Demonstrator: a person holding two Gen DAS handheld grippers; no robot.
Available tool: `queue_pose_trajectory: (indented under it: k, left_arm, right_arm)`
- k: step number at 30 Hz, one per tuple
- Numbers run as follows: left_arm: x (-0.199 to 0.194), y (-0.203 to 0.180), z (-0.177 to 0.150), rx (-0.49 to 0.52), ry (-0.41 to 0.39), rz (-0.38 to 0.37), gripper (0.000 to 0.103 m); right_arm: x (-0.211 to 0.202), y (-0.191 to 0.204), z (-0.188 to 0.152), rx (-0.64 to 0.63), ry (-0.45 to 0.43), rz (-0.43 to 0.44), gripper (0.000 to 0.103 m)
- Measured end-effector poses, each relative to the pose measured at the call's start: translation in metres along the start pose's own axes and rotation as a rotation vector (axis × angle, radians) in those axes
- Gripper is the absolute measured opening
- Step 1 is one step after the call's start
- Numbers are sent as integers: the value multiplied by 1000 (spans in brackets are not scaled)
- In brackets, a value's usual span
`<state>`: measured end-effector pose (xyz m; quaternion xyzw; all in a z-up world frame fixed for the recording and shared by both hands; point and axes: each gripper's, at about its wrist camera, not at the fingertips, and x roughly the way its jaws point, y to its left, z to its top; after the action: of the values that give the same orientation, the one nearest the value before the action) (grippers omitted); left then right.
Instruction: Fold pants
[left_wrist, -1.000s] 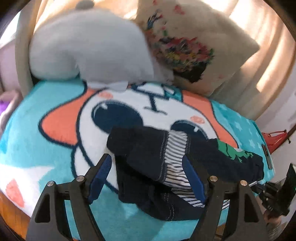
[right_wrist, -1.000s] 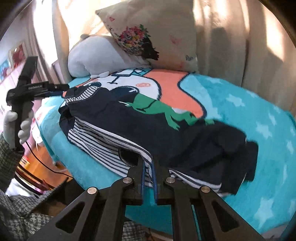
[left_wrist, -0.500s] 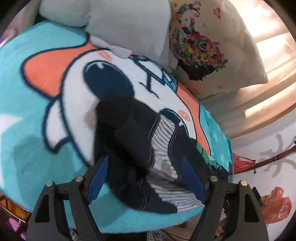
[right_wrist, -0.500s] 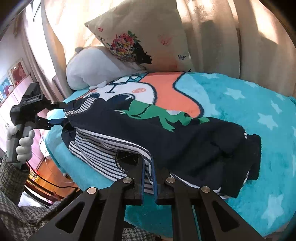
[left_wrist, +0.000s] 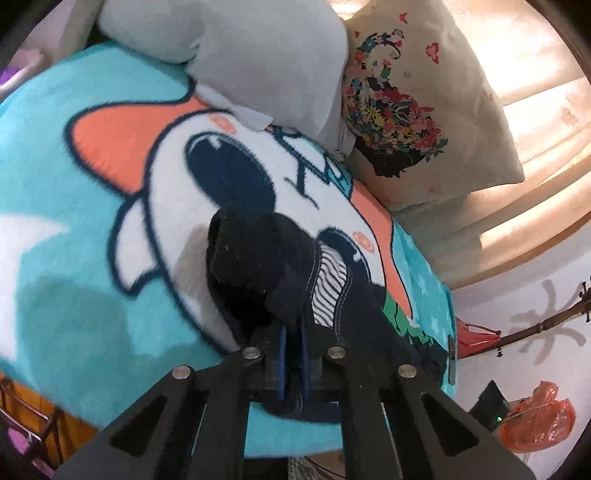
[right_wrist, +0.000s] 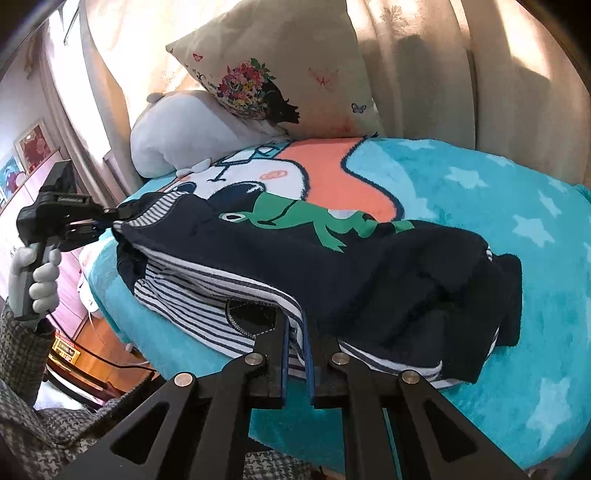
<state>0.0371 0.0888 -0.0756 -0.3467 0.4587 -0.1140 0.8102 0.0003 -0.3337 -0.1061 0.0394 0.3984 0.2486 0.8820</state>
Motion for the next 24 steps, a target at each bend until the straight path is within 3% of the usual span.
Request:
queue_pose_trajectory:
  k: [7, 11, 14, 16, 18, 20, 24]
  left_arm:
    - [5, 34, -24, -49, 42, 30, 8]
    - [-8, 32, -29, 3, 7, 7, 9]
    - [-30, 24, -30, 108, -37, 2, 9]
    - [-47, 21, -32, 158, -69, -2, 13]
    - [-63, 19, -33, 191, -107, -1, 28]
    - [-74, 14, -33, 220, -144, 11, 36]
    - [-71, -6, -30, 276, -156, 9, 42]
  right_arm:
    - [6, 4, -13, -27, 42, 26, 9]
    - [-1, -5, -21, 11, 48, 81, 14]
    - [-14, -11, -26, 11, 60, 102, 24]
    - [-28, -16, -28, 12, 48, 106, 44]
    - [-49, -25, -27, 30, -2, 77, 53]
    - [-68, -40, -24, 89, -73, 17, 54]
    - [-74, -69, -13, 241, -172, -115, 54]
